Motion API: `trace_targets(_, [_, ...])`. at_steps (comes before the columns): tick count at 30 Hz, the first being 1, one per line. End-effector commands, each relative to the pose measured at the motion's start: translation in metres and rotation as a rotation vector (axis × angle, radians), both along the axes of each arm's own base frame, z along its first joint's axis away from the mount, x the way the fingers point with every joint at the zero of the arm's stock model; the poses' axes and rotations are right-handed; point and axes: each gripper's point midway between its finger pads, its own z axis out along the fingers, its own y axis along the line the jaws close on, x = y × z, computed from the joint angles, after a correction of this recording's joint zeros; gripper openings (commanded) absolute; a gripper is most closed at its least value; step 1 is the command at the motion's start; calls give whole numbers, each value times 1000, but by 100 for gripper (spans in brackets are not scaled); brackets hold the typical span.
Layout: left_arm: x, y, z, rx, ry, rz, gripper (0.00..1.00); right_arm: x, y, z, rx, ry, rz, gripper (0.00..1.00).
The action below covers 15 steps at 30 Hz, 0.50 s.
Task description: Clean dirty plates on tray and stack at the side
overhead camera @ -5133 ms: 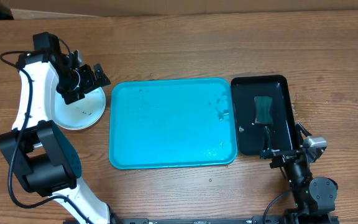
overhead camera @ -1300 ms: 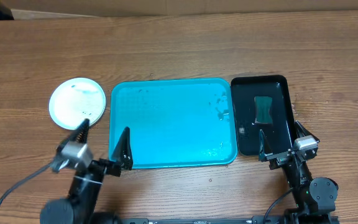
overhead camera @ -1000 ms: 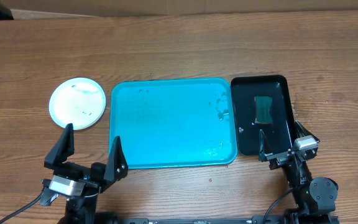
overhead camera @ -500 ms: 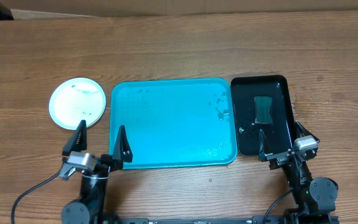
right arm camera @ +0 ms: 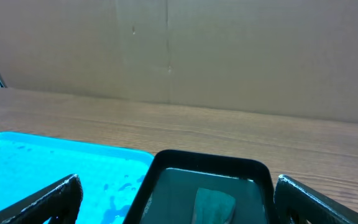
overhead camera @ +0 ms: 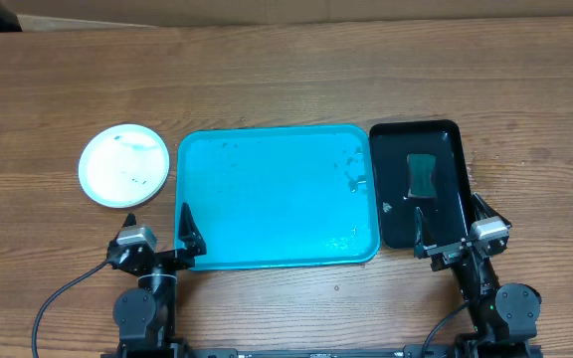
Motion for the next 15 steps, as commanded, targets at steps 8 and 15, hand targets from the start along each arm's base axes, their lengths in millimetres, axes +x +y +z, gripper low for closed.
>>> trace_targets(8, [0,-10,-1,177,12,-71,100,0,0,-1,-6,-8,3,100])
trace_targets(15, [0,-10,-1,177,13,-71,100,0,0,-1,-6,-8,2,100])
